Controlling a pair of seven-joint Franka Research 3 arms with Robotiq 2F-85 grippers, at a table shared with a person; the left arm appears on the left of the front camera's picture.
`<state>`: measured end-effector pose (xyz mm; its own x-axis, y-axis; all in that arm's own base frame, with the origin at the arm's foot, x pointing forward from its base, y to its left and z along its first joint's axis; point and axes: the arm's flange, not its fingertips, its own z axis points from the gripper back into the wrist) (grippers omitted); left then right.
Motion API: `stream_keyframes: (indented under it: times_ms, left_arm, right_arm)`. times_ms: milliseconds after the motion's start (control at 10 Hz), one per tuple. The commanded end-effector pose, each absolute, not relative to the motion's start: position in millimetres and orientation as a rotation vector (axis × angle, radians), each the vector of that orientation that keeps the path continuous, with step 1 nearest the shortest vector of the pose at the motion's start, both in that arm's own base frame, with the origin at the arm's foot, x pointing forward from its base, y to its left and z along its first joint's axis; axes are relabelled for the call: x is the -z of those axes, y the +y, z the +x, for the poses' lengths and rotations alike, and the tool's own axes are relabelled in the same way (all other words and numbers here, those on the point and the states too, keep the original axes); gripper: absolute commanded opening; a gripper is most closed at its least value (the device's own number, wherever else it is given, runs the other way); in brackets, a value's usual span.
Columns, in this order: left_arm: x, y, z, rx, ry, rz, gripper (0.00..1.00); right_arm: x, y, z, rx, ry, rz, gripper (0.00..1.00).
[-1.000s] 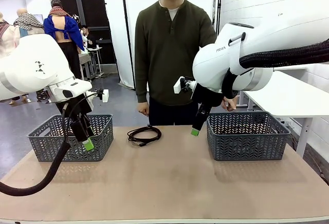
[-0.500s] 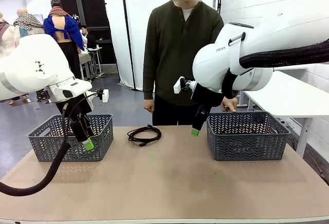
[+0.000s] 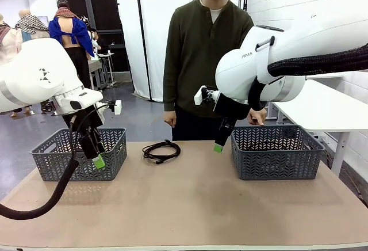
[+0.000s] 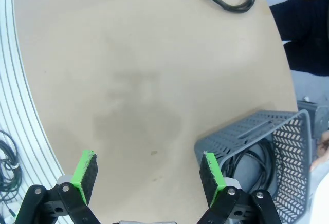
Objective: Organize the cables according to human instructions.
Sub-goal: Pick up a bundle of cables and place it in the basket indicated by the human.
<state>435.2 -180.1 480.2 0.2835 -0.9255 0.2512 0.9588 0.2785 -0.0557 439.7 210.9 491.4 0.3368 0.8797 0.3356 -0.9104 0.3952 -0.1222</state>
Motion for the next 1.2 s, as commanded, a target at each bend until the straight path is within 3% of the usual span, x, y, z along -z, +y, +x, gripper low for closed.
stream_keyframes:
  times_ms: [0,300,600,1100]
  left_arm:
    - [-480.8,-180.2,435.3,1.27,-0.192,-0.207,1.0]
    - [-480.8,-180.2,435.3,1.27,-0.192,-0.207,1.0]
    - [-480.8,-180.2,435.3,1.27,-0.192,-0.207,1.0]
    - [-480.8,-180.2,435.3,1.27,-0.192,-0.207,1.0]
  right_arm:
    - [-491.0,212.6,439.5,-1.152,-0.381,0.089,1.0]
    - [-491.4,210.9,439.6,-1.169,-0.376,0.093,1.0]
    - [-501.4,226.2,475.0,-1.342,-0.372,0.066,1.0]
    - [-503.6,282.1,547.9,-1.875,-0.22,0.008,1.0]
